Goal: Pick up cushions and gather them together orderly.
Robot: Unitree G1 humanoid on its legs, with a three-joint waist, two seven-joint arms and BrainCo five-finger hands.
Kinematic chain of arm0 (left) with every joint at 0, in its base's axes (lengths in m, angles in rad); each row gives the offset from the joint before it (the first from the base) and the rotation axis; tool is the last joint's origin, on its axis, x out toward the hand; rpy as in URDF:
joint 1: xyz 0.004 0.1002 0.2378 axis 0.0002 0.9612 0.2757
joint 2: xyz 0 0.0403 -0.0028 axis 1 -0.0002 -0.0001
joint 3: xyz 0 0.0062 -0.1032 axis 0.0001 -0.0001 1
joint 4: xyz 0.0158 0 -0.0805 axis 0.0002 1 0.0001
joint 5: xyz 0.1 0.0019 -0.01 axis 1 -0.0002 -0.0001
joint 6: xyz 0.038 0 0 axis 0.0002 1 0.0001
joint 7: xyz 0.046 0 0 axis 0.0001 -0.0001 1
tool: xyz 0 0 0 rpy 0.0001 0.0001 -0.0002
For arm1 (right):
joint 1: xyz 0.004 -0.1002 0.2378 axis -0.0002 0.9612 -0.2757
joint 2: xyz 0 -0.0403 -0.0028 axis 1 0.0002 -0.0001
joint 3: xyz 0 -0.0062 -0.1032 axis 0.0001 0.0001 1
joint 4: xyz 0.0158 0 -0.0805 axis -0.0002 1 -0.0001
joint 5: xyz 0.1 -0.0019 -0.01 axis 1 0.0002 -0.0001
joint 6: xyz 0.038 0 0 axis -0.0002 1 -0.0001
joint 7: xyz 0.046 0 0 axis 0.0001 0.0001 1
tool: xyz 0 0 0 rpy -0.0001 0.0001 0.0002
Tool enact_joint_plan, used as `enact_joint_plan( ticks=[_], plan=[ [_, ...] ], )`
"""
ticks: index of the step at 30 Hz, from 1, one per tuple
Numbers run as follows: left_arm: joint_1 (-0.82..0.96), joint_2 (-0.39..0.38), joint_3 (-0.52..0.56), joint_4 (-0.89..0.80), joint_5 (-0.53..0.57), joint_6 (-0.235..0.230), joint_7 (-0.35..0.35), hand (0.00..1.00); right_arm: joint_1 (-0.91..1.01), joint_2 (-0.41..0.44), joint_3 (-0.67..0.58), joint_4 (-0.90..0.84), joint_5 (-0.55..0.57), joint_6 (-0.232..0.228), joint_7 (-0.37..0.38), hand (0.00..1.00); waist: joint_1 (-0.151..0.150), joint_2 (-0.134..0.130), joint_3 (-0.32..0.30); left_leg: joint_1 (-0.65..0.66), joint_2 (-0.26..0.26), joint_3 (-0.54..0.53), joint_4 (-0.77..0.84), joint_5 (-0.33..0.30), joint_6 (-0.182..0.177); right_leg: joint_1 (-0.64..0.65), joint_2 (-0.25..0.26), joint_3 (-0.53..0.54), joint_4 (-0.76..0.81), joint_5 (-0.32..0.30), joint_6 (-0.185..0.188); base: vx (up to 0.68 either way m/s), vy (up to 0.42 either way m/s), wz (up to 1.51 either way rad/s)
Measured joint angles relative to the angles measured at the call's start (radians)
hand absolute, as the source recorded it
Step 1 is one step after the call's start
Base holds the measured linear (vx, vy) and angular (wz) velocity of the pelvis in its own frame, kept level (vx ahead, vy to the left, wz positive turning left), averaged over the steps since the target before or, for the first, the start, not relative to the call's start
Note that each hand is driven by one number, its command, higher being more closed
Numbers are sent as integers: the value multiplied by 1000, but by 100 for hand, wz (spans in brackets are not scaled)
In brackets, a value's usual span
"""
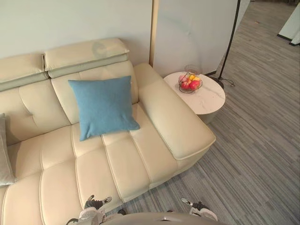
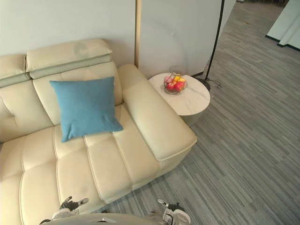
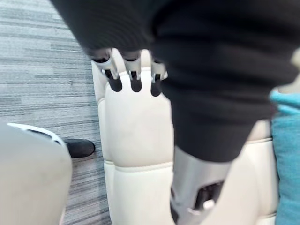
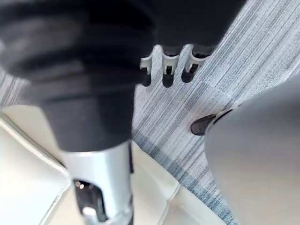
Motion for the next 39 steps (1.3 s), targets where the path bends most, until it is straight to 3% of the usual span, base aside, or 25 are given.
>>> enact_joint_plan(
  ticks=[1,19,28,34,37,38,39],
  plan=[
    [-10,19,-20,22,0,0,0,0,-16,-7,14,9,-38,16,0,0,0,-13,-7,-6,-3,-30,-5,-10,-5,19,5,2,-34,11,8,-50,3,1],
    [-12,19,-21,22,0,0,-1,0,-15,-8,13,9,-35,16,0,0,0,-10,-3,-19,-4,-34,-5,-10,-5,12,5,-4,-43,11,9,0,0,0],
    [-29,19,-22,40,-4,-2,-23,0,-7,-7,-10,12,22,19,-1,0,-4,-7,12,-16,3,-9,2,-14,-12,20,7,-11,-62,23,14,10,-10,-3],
    [-31,19,-17,39,-24,-3,-32,0,-12,-2,-7,4,66,18,-3,0,-4,-3,31,27,52,148,58,-75,-44,-1,57,163,-91,68,-4,-50,-32,-86],
    [-36,15,-9,39,-40,-6,-41,0,-18,-18,5,1,79,16,-13,0,-6,-8,41,-11,57,46,172,-107,-32,-40,63,274,-101,72,-10,-5,-70,-105],
    [-36,11,-9,40,-42,-6,-41,0,-25,-33,11,1,79,16,-13,0,-11,-1,44,-12,57,15,175,-121,-27,-60,69,305,-101,78,-10,8,-39,-122],
    [-40,6,-16,40,-42,-6,-42,0,-27,-44,10,0,79,16,-13,0,-20,24,45,-8,62,24,174,-148,-28,-79,79,342,-105,93,-5,0,-12,-93]
  ],
)
